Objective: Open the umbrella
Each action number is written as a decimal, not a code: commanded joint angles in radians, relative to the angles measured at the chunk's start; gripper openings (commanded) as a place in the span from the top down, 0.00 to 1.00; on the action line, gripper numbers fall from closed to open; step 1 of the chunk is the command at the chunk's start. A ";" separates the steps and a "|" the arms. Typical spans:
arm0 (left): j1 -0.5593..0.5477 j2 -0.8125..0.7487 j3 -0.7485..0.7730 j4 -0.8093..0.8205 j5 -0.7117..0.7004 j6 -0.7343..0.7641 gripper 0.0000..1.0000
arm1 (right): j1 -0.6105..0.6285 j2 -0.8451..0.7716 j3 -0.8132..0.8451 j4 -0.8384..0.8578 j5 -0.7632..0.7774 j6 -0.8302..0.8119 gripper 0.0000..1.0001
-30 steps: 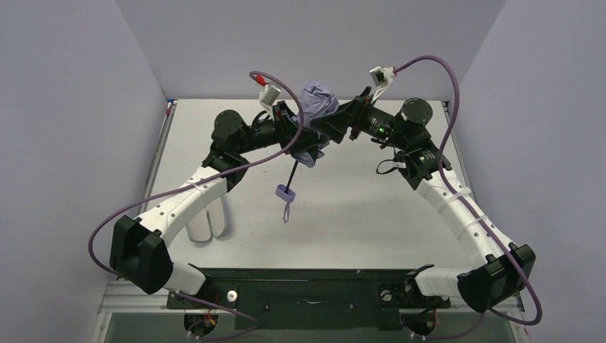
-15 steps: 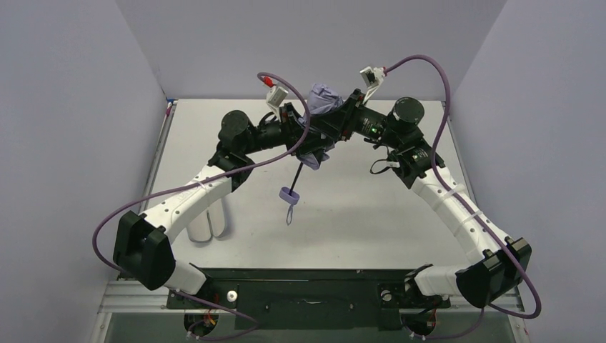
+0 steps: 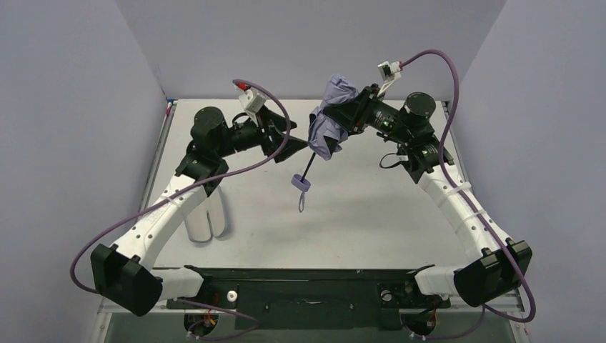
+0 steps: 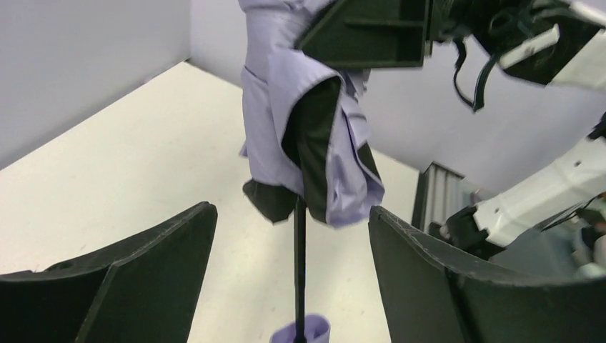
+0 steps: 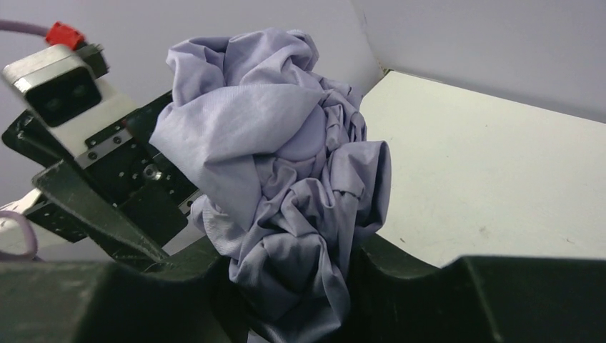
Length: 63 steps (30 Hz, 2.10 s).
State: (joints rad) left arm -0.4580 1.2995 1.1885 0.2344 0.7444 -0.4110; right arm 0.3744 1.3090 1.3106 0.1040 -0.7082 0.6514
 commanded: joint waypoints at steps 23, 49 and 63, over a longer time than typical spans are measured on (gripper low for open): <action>-0.317 0.195 0.270 -0.713 -0.495 0.628 0.46 | 0.011 -0.046 0.044 -0.178 0.237 0.085 1.00; -0.314 0.134 -0.059 -0.827 -0.537 0.707 0.56 | -0.177 -0.010 0.154 -0.113 0.194 0.182 1.00; -0.316 0.080 -0.187 -0.863 -0.526 0.746 0.72 | -0.262 0.001 0.207 -0.113 0.187 0.177 1.00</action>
State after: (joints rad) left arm -0.7753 1.4242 1.0267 -0.5499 0.2123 0.2966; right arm 0.1379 1.3327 1.4498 -0.1715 -0.5583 0.8028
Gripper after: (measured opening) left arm 0.310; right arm 0.342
